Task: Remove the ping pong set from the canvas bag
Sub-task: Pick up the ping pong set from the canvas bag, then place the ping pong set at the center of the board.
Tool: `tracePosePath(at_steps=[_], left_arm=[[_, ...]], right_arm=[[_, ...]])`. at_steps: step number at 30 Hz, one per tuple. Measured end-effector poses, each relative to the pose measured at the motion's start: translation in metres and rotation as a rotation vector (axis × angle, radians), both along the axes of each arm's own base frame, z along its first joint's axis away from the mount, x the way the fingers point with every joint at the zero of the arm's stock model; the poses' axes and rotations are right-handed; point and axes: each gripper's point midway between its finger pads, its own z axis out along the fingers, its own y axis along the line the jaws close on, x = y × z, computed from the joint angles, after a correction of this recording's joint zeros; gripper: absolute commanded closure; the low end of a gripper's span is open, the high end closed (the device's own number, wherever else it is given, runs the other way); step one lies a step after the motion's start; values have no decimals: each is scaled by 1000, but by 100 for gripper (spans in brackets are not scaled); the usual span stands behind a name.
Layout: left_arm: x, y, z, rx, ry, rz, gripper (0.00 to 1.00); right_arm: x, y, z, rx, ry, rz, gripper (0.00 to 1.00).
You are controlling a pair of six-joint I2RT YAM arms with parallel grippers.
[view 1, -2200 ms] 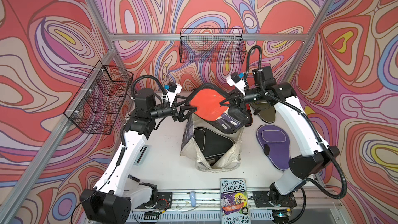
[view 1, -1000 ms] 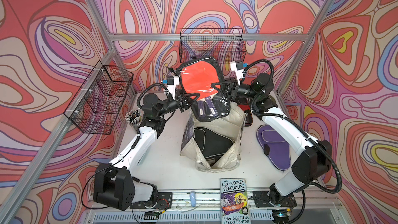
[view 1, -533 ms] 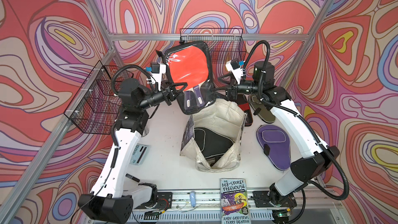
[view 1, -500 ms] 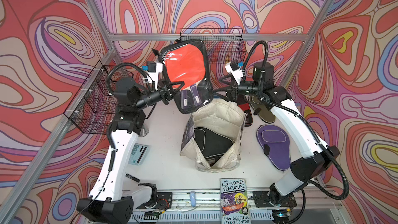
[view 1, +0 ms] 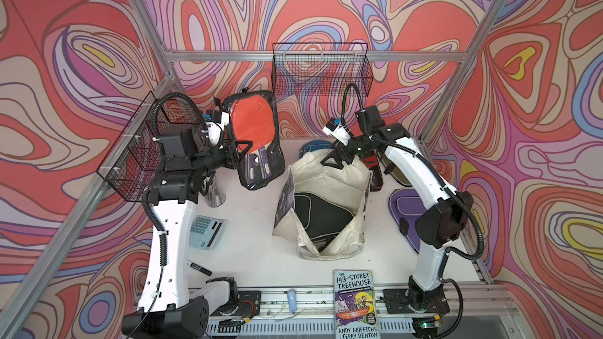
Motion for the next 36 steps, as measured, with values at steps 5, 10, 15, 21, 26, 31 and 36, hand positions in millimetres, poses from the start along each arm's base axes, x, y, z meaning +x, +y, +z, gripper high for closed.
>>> tracePosePath(at_steps=[5, 10, 15, 21, 26, 31, 36], left_arm=[[4, 1, -36, -8, 92, 3, 100], [6, 2, -58, -10, 139, 7, 100], [14, 2, -69, -12, 150, 6, 100], [28, 4, -81, -14, 168, 6, 100], [31, 4, -86, -17, 169, 6, 100], [32, 3, -84, -18, 159, 2, 100], [31, 2, -84, -20, 155, -11, 100]], right_arm=[[1, 5, 7, 26, -1, 21, 44], [-7, 9, 2, 51, 44, 49, 68], [-11, 10, -12, 55, 92, 53, 92], [-14, 6, -10, 46, 82, 30, 100], [-15, 0, 4, 45, 28, -10, 100], [-11, -4, 18, 53, -30, -47, 28], [-6, -4, 19, 51, -45, -59, 16]])
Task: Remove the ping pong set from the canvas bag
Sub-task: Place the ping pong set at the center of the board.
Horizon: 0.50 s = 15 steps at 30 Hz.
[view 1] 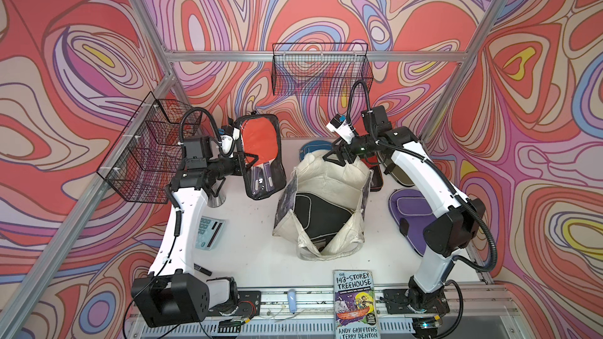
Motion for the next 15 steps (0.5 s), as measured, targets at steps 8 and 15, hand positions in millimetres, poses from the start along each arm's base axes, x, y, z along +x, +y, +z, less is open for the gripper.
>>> tracePosePath(at_steps=[8, 15], left_arm=[[-1, -2, 1, -1, -5, -13, 100], [-3, -4, 2, -12, -7, -29, 100]], right_arm=[[16, 4, -39, -40, 74, -12, 25], [23, 7, -51, -53, 105, -15, 99]])
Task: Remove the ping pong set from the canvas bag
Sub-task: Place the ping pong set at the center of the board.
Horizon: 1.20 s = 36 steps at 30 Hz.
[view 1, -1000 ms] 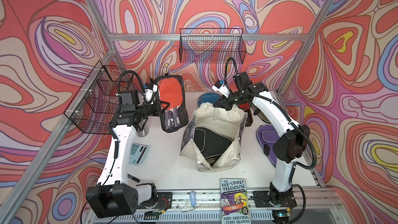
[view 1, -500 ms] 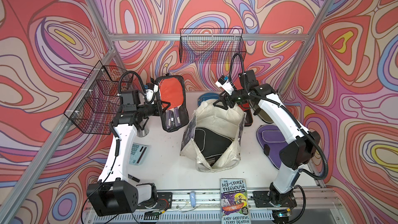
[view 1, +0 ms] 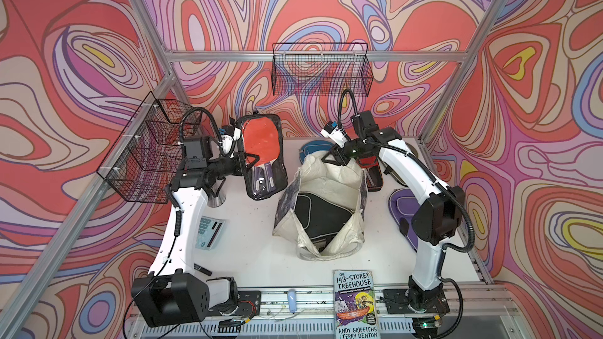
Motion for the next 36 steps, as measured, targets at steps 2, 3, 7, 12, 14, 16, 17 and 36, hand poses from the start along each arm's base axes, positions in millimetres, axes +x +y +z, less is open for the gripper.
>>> tracePosePath(at_steps=[2, 3, 7, 12, 14, 16, 17, 36], left_arm=[[0, 0, 0, -1, -1, 0, 100], [0, 0, 0, -1, -2, 1, 100], [6, 1, -3, -2, 3, 4, 100], [22, 5, -23, -2, 59, 20, 100], [29, 7, -34, 0, 91, 29, 100], [36, 9, -42, 1, 117, 40, 100], [40, 10, -46, 3, 129, 47, 100], [90, 18, -110, -21, 279, 83, 100]], right_arm=[[0, 0, 7, 7, -12, 0, 100], [-1, 0, 9, 9, -15, 2, 100], [-17, -4, 24, 21, -27, 19, 100], [-67, -9, 46, 66, -28, 77, 100], [-94, -8, 47, 92, -19, 111, 100], [-114, -3, 42, 111, 4, 135, 100], [-123, 0, 36, 118, 20, 145, 100], [-213, 36, -58, 97, 258, 152, 100]])
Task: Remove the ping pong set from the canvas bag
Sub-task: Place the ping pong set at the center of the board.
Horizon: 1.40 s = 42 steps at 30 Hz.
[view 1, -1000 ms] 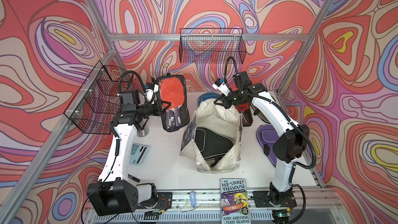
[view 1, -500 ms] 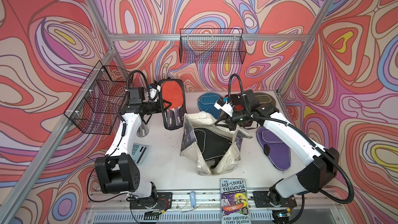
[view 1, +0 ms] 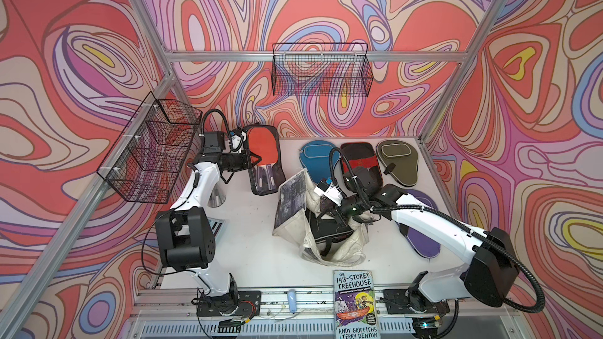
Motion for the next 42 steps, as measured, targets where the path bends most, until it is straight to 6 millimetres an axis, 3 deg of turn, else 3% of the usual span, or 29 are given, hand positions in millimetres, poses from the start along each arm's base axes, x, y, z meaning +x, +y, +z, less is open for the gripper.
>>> tracePosePath(at_steps=[10, 23, 32, 39, 42], left_arm=[[43, 1, -36, -2, 85, -37, 100], [64, -17, -94, -51, 219, -71, 100], [82, -42, -109, -89, 259, -110, 100], [88, -48, -113, -82, 283, -122, 100], [89, -49, -114, -72, 288, -128, 88]], right_arm=[[2, 0, -2, -4, 10, -16, 100], [2, 0, -13, -54, 66, -12, 100], [5, 0, -18, -103, 106, -19, 100], [9, 0, -22, -135, 123, -30, 100], [9, -1, -27, -152, 136, -32, 100]])
